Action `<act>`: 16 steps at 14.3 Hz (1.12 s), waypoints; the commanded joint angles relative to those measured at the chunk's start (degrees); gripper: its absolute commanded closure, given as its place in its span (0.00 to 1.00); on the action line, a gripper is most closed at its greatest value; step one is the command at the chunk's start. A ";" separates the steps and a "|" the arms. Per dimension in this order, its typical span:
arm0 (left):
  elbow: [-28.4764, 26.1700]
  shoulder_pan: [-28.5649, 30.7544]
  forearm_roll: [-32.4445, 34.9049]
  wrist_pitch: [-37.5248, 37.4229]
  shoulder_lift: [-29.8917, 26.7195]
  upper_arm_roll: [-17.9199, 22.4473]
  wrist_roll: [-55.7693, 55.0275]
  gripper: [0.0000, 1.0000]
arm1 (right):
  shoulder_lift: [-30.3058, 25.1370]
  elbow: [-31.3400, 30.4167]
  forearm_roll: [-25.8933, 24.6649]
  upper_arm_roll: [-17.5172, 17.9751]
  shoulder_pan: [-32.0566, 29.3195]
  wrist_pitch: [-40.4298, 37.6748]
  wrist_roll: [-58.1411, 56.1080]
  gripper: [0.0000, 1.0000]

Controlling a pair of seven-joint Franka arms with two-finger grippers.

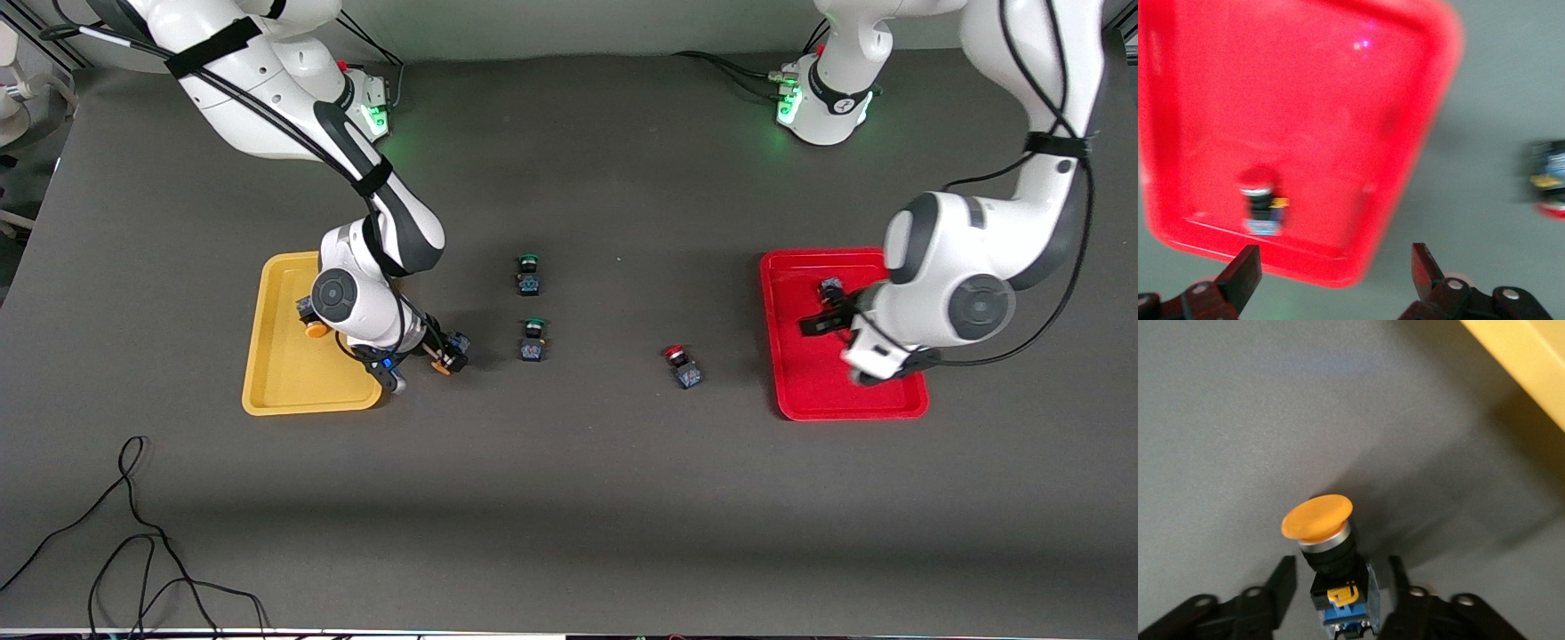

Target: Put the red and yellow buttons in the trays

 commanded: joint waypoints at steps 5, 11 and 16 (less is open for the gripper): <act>19.38 -12.55 -0.76 7.18 21.08 0.30 -19.74 0.02 | -12.54 0.32 0.40 -8.32 -2.54 -19.08 -13.95 1.00; 19.20 -15.02 -0.67 13.28 24.79 0.30 -22.39 0.49 | -12.57 -4.51 2.59 -19.51 -2.54 -17.29 -35.26 0.98; 18.67 -15.02 -0.59 12.15 24.17 0.30 -22.39 1.00 | -9.57 -4.52 3.21 -19.51 -2.37 -13.49 -35.70 0.10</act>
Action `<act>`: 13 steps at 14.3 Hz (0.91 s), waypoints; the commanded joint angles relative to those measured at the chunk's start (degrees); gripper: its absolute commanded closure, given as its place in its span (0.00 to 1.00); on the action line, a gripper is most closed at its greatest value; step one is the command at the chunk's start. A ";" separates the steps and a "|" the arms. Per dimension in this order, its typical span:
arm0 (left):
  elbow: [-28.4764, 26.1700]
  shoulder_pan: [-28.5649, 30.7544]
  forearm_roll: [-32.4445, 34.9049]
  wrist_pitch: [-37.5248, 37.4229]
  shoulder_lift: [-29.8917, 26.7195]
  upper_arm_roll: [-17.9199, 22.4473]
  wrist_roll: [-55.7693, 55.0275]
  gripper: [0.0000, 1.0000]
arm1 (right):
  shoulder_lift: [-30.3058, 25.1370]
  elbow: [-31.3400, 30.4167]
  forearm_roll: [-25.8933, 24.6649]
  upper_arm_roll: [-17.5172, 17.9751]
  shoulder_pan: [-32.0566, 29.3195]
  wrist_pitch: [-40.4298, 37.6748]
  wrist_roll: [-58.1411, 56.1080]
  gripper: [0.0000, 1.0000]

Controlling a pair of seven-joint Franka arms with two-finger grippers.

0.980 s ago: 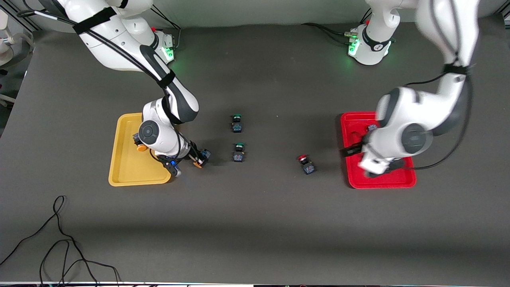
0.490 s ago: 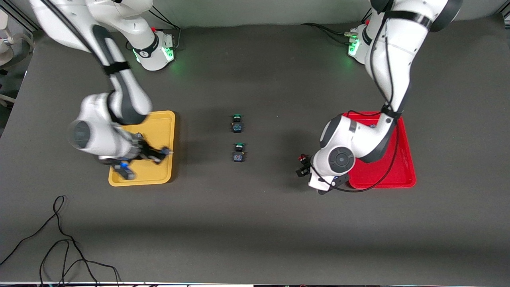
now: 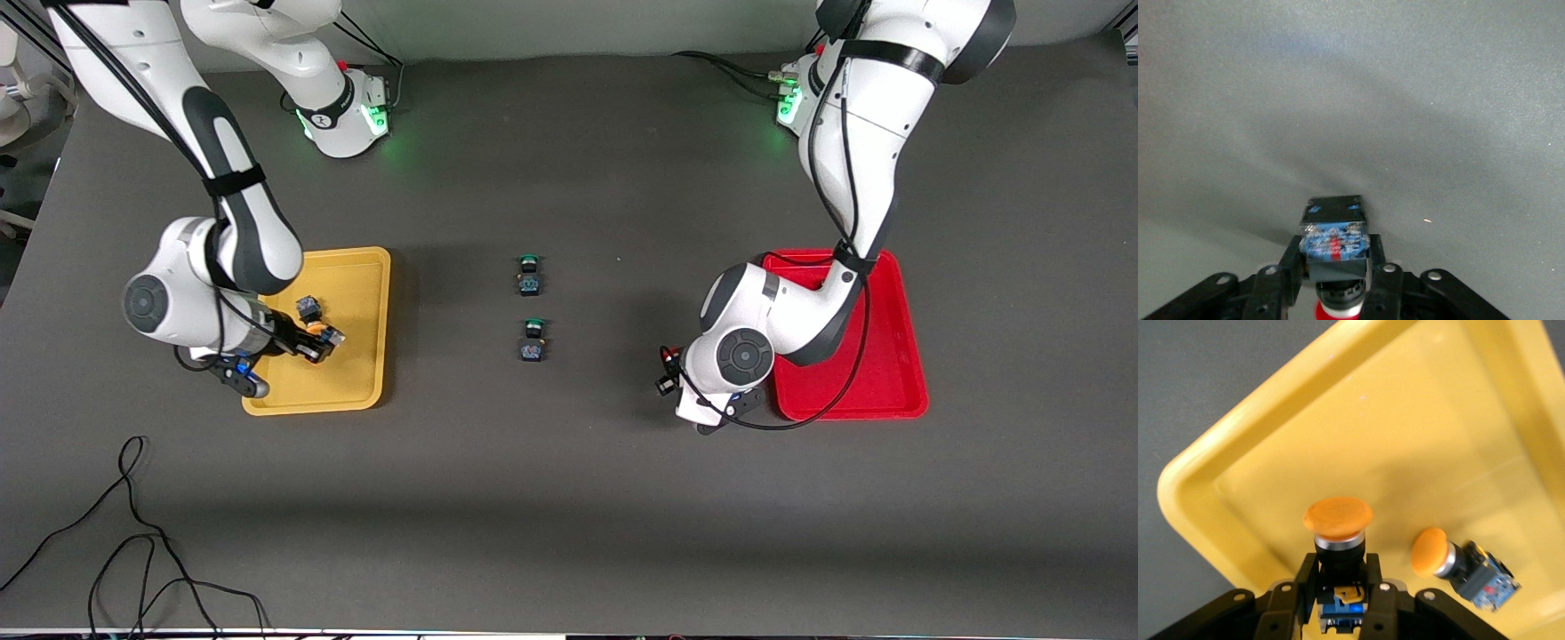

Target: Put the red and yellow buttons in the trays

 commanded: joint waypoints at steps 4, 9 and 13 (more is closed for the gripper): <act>5.29 3.07 0.22 -15.72 -5.85 0.97 1.32 1.00 | -2.82 0.41 1.83 -0.26 0.30 -2.97 -1.55 0.00; -0.03 13.18 3.98 -22.73 -10.34 1.15 21.33 1.00 | -22.05 0.85 -0.96 -0.35 0.21 -13.25 -1.99 0.00; -8.20 22.23 6.02 -16.24 -11.91 1.15 33.90 1.00 | -33.15 8.47 -13.01 1.49 0.30 -26.86 -6.26 0.00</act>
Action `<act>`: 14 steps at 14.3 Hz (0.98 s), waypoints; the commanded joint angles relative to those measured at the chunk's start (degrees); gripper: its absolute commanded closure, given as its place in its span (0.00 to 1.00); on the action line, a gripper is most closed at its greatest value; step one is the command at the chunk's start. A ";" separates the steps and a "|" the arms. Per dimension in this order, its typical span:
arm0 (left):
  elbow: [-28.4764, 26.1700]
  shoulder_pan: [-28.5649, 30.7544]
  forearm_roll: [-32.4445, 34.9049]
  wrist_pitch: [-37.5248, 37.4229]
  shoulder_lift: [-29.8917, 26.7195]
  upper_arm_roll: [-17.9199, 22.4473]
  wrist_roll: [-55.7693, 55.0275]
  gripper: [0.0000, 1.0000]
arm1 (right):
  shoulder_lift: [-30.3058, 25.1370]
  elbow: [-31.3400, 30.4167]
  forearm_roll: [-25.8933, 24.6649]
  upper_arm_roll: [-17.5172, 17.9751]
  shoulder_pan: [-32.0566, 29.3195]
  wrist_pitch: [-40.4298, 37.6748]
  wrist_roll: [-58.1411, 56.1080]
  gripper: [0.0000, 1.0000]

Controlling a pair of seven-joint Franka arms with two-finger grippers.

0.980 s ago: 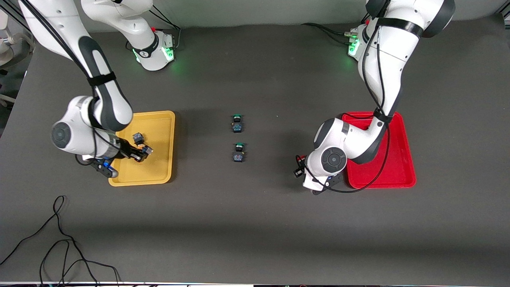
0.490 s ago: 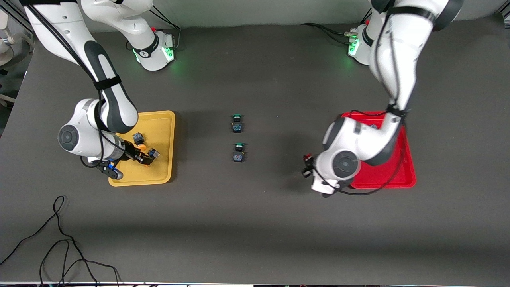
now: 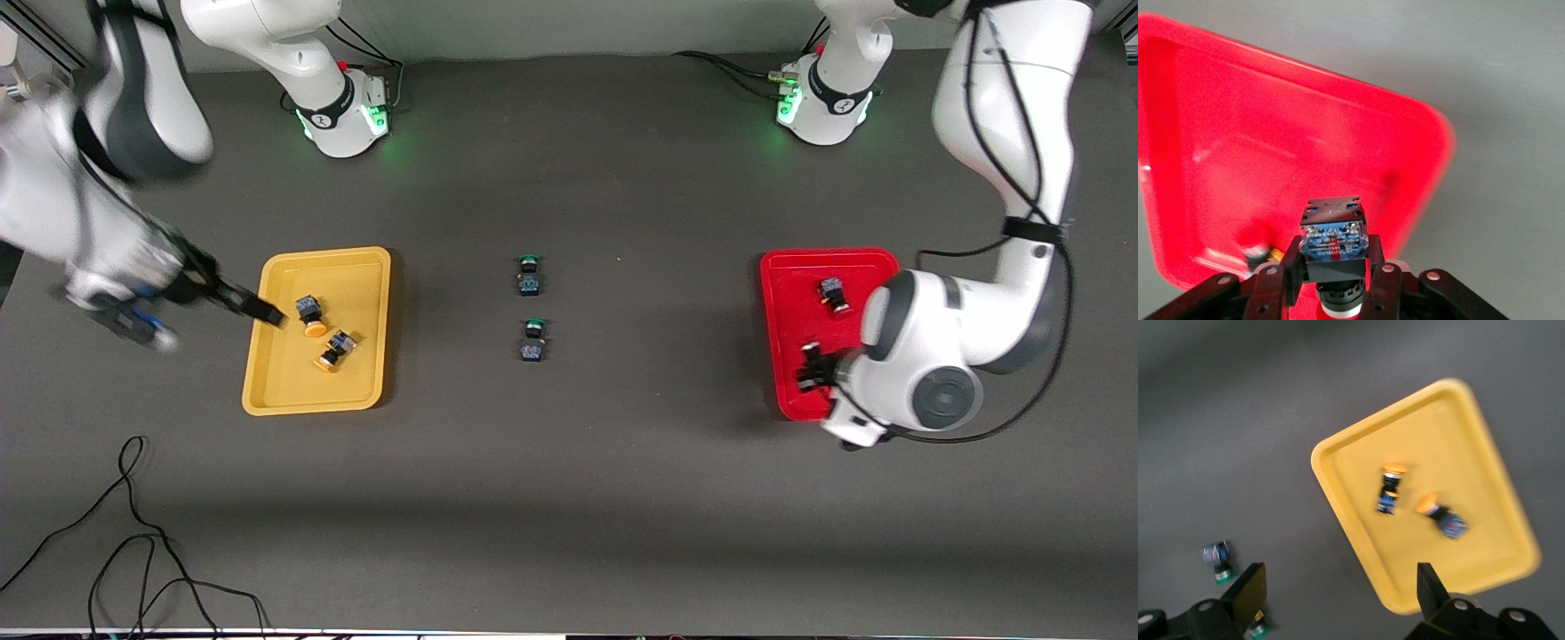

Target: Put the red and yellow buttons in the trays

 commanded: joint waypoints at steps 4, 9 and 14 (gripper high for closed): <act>-11.59 5.57 0.84 10.13 -3.51 -0.60 9.36 1.00 | -4.80 11.59 -5.60 2.91 -0.34 -15.45 -10.63 0.00; -13.01 5.22 0.84 12.09 -3.77 -0.77 8.83 0.00 | -5.24 12.03 -5.60 6.15 -4.82 -17.48 -15.90 0.00; -12.74 4.34 0.84 5.50 -12.80 -1.04 8.30 0.00 | -4.01 13.87 -5.34 5.90 -4.74 -17.93 -17.39 0.00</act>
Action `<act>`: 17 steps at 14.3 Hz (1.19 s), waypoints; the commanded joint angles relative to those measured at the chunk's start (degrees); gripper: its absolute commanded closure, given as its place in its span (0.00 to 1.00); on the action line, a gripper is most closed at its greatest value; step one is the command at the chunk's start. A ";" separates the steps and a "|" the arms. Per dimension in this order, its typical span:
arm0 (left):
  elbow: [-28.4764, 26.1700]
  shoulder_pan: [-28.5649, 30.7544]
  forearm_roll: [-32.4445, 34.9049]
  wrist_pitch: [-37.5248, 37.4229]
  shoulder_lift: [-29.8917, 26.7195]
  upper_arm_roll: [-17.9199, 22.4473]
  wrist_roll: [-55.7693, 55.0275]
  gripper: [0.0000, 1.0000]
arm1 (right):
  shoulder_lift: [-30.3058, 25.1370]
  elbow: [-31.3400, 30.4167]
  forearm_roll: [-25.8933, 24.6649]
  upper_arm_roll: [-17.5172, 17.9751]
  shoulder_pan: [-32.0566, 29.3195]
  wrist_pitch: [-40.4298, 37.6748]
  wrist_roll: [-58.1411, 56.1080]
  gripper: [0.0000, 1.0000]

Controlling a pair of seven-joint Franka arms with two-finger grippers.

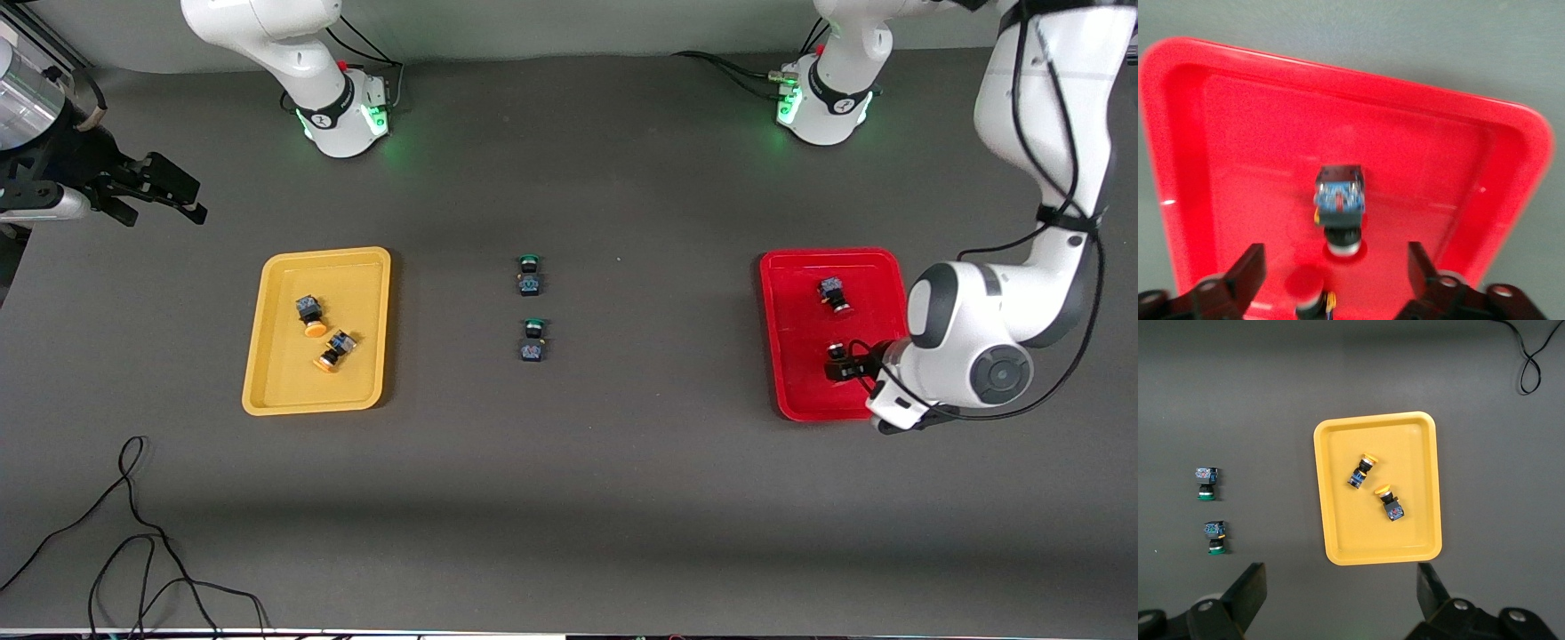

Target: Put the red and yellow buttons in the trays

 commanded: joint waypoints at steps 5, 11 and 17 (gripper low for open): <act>0.63 -1.35 0.74 -12.21 -18.93 0.22 0.55 0.00 | 2.10 4.07 -0.39 -0.01 -0.88 -1.97 -2.77 0.00; -0.16 -3.72 2.40 -15.30 -29.67 -0.22 1.59 0.00 | 3.86 3.81 -0.65 0.08 -0.88 -2.94 -2.68 0.00; 0.46 -10.48 2.67 -15.48 -29.94 6.98 8.44 0.00 | 5.70 4.07 -0.91 0.08 -0.71 -2.50 -2.68 0.00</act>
